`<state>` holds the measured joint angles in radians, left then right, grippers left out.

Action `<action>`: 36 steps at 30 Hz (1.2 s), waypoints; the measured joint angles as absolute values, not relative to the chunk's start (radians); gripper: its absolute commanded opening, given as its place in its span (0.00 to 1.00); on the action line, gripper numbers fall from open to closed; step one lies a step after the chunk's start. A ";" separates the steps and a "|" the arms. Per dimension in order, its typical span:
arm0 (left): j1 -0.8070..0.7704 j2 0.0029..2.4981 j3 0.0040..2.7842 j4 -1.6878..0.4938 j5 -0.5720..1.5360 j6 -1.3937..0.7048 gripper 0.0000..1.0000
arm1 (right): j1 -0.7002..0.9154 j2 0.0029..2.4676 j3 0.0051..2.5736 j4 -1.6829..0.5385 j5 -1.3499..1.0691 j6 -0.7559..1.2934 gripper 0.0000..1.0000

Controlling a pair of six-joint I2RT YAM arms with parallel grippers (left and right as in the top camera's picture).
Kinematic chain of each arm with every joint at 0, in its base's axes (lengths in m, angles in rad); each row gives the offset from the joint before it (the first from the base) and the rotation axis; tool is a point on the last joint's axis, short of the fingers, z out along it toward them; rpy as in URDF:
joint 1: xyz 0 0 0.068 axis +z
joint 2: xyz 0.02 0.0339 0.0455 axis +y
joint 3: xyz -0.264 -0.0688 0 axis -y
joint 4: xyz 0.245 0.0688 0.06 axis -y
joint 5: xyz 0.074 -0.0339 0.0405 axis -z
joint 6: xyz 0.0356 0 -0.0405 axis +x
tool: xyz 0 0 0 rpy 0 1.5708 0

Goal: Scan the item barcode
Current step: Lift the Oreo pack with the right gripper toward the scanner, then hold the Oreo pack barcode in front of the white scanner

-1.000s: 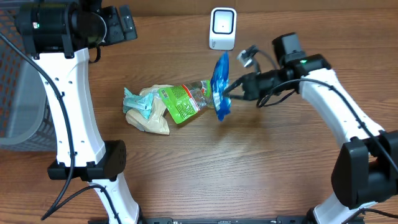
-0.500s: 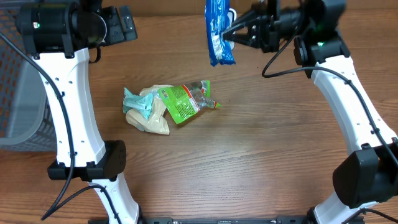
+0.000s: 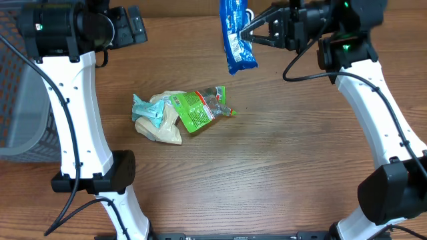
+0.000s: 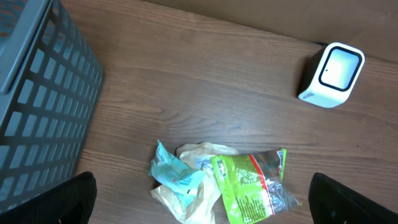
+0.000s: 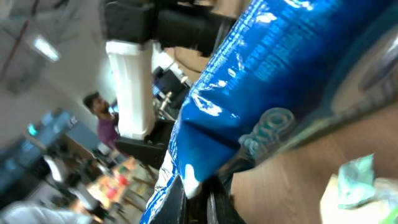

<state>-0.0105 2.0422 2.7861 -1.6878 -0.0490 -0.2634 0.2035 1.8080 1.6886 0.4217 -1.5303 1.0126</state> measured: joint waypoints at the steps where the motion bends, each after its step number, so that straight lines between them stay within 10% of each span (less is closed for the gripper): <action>1: -0.010 2.042 2.786 -1.689 -0.049 -0.263 1.00 | 0.204 1.811 1.692 0.287 -1.522 0.942 0.04; 9: -0.010 2.042 2.786 -1.690 -0.049 -0.263 1.00 | 0.213 1.933 1.693 -0.474 -1.094 0.387 0.04; 16: -0.010 2.042 2.785 -1.691 -0.049 -0.263 1.00 | 0.296 1.969 1.703 -0.581 -0.466 0.155 0.04; 27: -0.010 2.042 2.785 -1.691 -0.049 -0.263 1.00 | 0.479 2.003 1.755 -0.194 0.414 -0.406 0.04; 36: -0.010 2.042 2.785 -1.691 -0.049 -0.263 1.00 | 0.502 2.269 1.774 0.202 0.582 -0.968 0.04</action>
<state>-0.0105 2.0422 2.7850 -1.6905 -0.0494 -0.2634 0.5018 2.2688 1.7744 0.2024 0.5816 -0.9684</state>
